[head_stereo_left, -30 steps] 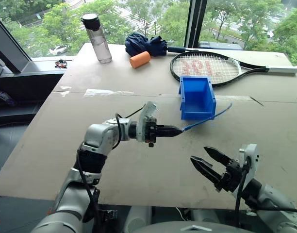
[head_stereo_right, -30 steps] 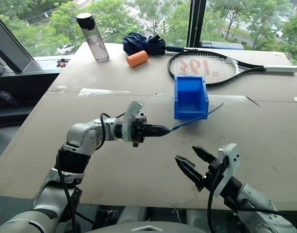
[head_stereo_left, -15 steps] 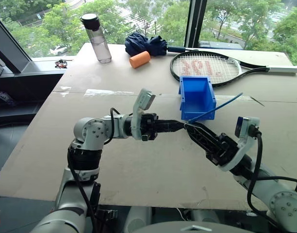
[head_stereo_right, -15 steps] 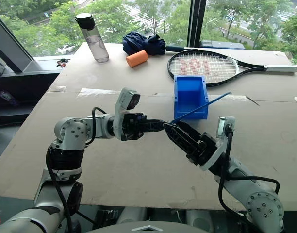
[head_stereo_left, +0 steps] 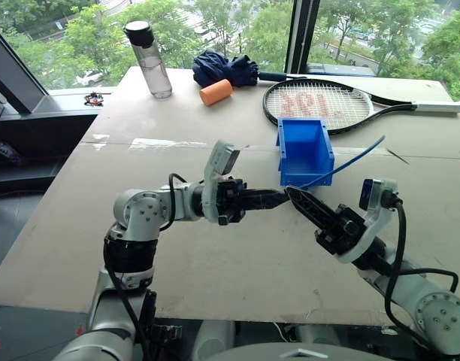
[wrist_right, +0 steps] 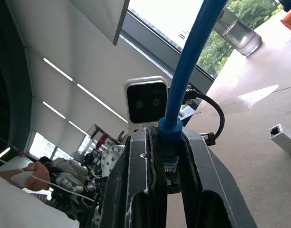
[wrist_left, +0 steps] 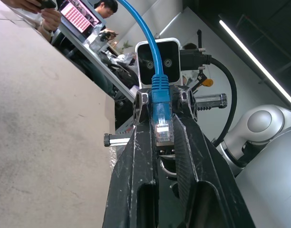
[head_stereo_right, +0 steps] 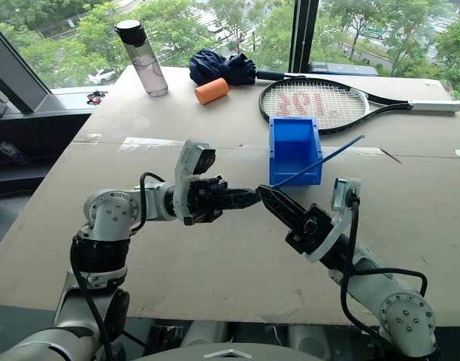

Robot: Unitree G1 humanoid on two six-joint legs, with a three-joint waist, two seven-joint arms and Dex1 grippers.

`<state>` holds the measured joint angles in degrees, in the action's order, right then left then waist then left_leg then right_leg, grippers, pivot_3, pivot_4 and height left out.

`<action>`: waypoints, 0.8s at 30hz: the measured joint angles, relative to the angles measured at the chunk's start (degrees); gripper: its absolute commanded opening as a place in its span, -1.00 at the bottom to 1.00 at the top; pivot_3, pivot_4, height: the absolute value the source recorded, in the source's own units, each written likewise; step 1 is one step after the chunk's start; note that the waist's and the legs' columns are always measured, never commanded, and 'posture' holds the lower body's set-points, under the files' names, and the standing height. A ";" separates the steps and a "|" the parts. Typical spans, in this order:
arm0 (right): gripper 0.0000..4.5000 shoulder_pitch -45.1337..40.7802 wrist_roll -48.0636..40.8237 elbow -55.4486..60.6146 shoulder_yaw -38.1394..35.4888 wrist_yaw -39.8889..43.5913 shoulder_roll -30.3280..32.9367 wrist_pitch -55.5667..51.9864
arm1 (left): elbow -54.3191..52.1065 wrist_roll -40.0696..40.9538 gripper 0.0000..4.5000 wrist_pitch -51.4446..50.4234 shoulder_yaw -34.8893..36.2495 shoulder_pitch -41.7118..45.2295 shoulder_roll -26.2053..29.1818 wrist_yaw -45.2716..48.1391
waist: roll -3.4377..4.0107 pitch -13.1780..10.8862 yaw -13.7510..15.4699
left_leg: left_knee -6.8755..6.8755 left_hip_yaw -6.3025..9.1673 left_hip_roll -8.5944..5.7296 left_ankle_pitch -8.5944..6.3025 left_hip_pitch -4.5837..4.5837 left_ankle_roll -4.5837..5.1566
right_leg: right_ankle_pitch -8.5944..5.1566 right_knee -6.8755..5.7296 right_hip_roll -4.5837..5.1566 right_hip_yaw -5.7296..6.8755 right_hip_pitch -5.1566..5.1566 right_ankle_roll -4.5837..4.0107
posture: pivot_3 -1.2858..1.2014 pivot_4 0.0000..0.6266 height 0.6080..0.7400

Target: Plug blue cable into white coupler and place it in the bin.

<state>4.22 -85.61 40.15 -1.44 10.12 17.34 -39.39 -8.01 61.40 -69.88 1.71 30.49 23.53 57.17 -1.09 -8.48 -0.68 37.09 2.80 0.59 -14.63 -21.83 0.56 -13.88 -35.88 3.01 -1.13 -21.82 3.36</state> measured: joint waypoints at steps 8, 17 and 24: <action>-1.00 -0.16 0.77 -0.43 0.62 0.48 1.88 0.83 | -0.05 -11.85 0.80 13.68 2.48 -4.65 6.35 -6.10 | 0.02 -0.01 -0.09 | -0.10 -0.03 0.01 0.00 0.04 0.00 | -0.01 0.01 -0.01 -0.07 -0.05 -0.02 | 0.03 -0.52 1.00; -1.00 0.26 4.77 -1.08 0.47 3.06 3.68 2.12 | 11.55 -39.84 0.80 49.06 -1.62 -8.53 11.96 -6.90 | 0.01 -0.01 1.10 | -0.22 -0.16 -0.02 0.00 -0.02 0.00 | -0.01 0.18 0.17 -0.15 -0.08 -0.05 | 0.03 -0.52 1.00; -1.00 -2.68 13.97 -1.37 0.38 6.47 4.18 5.25 | 25.63 -49.26 0.70 61.50 -9.18 -2.65 6.18 -4.98 | -0.06 0.01 1.32 | -0.15 -0.15 -0.09 0.00 -0.11 0.00 | 0.08 0.09 0.13 -0.10 -0.18 0.10 | 0.03 -0.52 1.00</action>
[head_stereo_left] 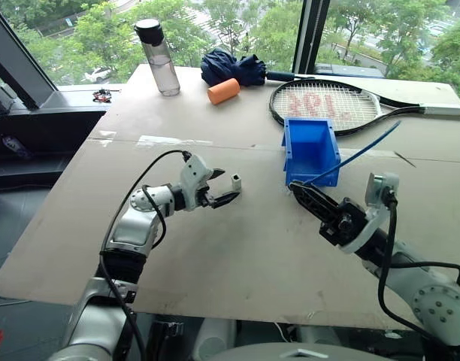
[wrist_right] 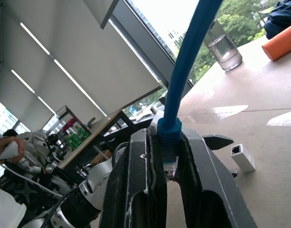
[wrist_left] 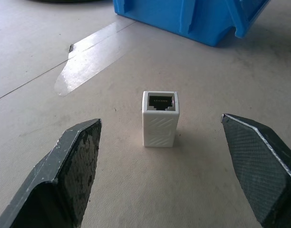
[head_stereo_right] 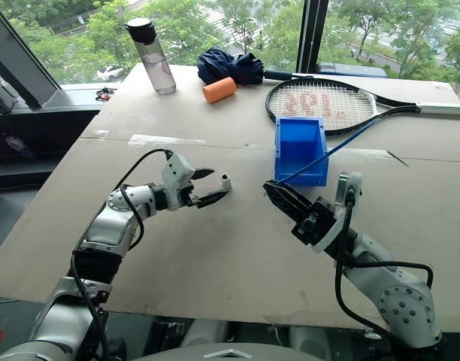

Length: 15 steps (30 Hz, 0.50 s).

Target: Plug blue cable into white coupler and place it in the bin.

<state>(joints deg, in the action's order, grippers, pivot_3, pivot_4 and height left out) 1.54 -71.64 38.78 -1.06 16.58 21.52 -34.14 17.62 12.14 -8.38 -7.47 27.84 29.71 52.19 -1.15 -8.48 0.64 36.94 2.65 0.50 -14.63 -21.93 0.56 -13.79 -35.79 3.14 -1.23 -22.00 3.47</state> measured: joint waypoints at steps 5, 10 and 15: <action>-1.00 -2.58 1.95 0.68 0.08 -0.08 0.14 0.66 | 13.46 -3.72 -0.05 7.05 -2.41 6.80 -3.13 3.51 | -0.01 0.01 -0.06 | 0.02 -0.31 0.00 0.00 -0.03 0.01 | 0.05 -0.07 -0.08 0.02 -0.08 0.09 | 0.03 -0.52 1.00; -1.00 -5.49 9.45 0.68 0.58 0.32 1.97 1.45 | 22.56 -5.00 -0.73 13.02 -3.24 11.24 -4.20 9.65 | -0.04 0.01 -0.14 | 0.03 -0.40 0.01 0.00 -0.04 0.01 | 0.06 -0.06 -0.08 -0.02 -0.09 0.11 | 0.03 -0.52 1.00; -1.00 -10.17 22.24 -3.15 5.25 5.94 3.95 4.58 | 22.14 -4.88 -0.73 13.09 -4.88 11.80 -5.71 17.90 | -0.08 0.03 -0.15 | 0.05 -0.42 0.02 0.00 -0.06 0.01 | 0.06 -0.06 -0.10 -0.04 -0.10 0.12 | 0.03 -0.52 1.00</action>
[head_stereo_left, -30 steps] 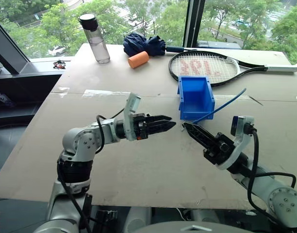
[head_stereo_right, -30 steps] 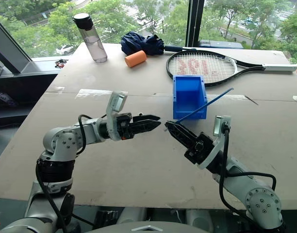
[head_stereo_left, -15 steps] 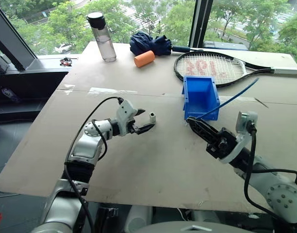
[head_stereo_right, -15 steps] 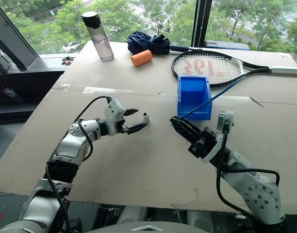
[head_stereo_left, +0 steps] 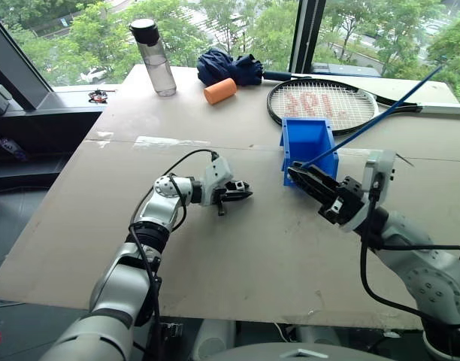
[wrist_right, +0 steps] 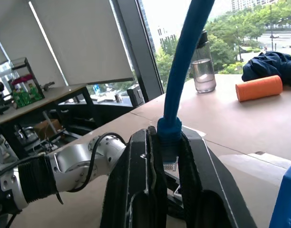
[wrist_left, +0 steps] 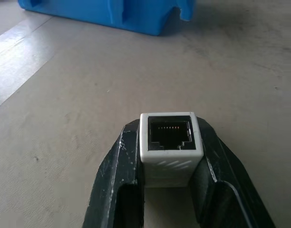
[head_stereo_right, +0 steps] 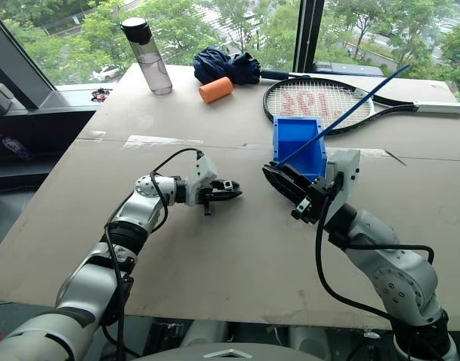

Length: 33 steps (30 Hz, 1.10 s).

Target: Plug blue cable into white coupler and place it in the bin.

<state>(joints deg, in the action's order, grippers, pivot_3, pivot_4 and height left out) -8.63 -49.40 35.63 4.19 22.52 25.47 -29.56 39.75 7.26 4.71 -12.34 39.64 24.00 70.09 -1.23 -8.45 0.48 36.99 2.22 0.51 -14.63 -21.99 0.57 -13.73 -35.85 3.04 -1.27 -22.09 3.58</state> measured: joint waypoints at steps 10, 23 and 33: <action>-1.00 -8.89 20.58 -18.05 11.22 16.20 0.68 10.02 | -7.94 -0.85 -0.73 -4.88 -6.29 0.33 -3.33 7.51 | 0.00 -0.02 -0.75 | 0.13 0.01 0.06 0.00 -0.03 0.01 | 0.01 -0.06 -0.08 0.00 -0.01 0.01 | 0.03 -0.52 1.00; -1.00 -10.35 26.74 -28.26 13.65 26.10 -2.80 14.78 | -9.99 -0.91 -0.73 -6.12 -6.27 0.26 -2.32 11.55 | 0.02 -0.03 -1.15 | 0.13 0.05 0.06 0.00 -0.01 0.01 | 0.02 -0.10 -0.09 0.01 0.00 0.01 | 0.03 -0.52 1.00; -1.00 -10.36 28.60 -30.46 12.77 29.20 -2.44 15.23 | -10.33 -1.00 -0.73 -6.46 -6.44 -0.54 -1.76 12.52 | 0.02 -0.03 -1.14 | 0.14 0.04 0.06 0.00 -0.01 0.01 | 0.02 -0.10 -0.09 0.00 0.00 0.01 | 0.03 -0.52 1.00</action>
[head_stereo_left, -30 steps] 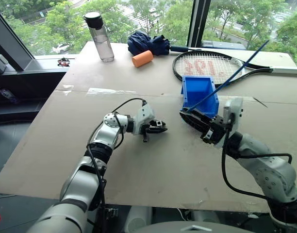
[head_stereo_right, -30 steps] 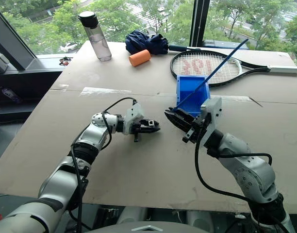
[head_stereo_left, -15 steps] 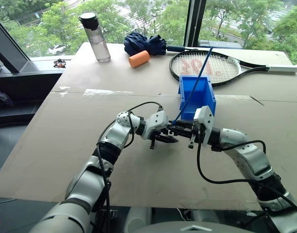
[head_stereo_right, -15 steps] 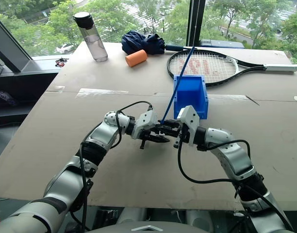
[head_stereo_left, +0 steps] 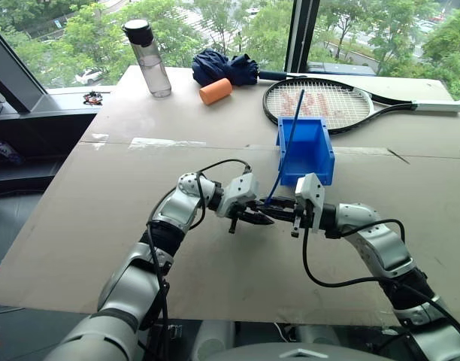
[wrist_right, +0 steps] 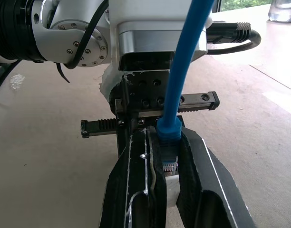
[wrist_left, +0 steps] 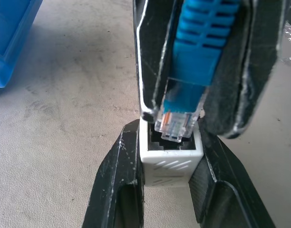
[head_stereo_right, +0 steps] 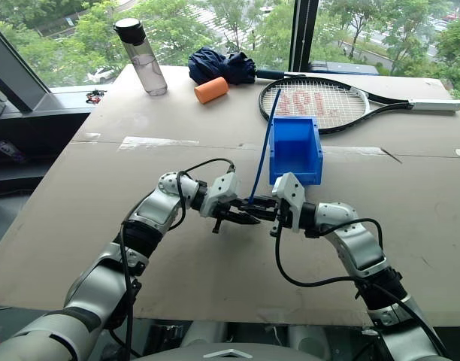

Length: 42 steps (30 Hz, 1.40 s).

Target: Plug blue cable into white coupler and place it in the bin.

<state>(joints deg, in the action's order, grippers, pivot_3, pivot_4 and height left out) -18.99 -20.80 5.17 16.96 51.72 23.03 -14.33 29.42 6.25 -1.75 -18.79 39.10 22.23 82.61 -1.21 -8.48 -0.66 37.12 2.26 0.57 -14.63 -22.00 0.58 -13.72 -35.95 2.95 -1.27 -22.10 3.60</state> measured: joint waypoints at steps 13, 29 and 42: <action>-1.00 -2.30 4.21 -2.83 1.47 5.16 1.50 2.87 | 0.01 -0.58 -0.73 0.91 -1.64 -0.03 -0.05 0.01 | 0.00 0.00 -0.03 | 0.00 -0.01 0.00 0.00 0.01 0.00 | 0.00 -0.02 0.00 0.00 0.00 0.00 | 0.03 -0.52 1.00; -1.00 -6.61 10.62 -3.26 6.26 6.54 3.85 2.18 | 0.01 -1.59 -0.73 1.23 -1.83 -0.73 0.03 -1.12 | 0.03 0.08 -0.02 | 0.02 -0.02 0.00 0.00 0.17 0.00 | 0.00 -0.08 0.00 -0.02 0.11 0.00 | 0.03 -0.52 1.00; -1.00 -6.56 11.62 1.21 7.00 5.59 4.33 -7.81 | -0.84 -3.09 -0.73 2.24 -2.10 -1.80 -0.71 -2.93 | 0.08 0.69 0.07 | 0.05 0.06 -0.01 0.00 0.34 0.00 | -0.01 -0.06 0.01 0.04 0.38 -0.01 | 0.03 -0.52 1.00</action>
<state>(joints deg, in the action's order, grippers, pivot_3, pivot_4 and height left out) -25.54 -9.18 6.38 23.96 57.31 27.35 -22.13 28.59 3.17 0.50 -20.89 37.29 21.52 79.68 -1.12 -7.79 -0.59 37.18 2.32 0.56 -14.63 -21.66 0.58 -13.73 -36.01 2.96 -1.23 -21.71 3.59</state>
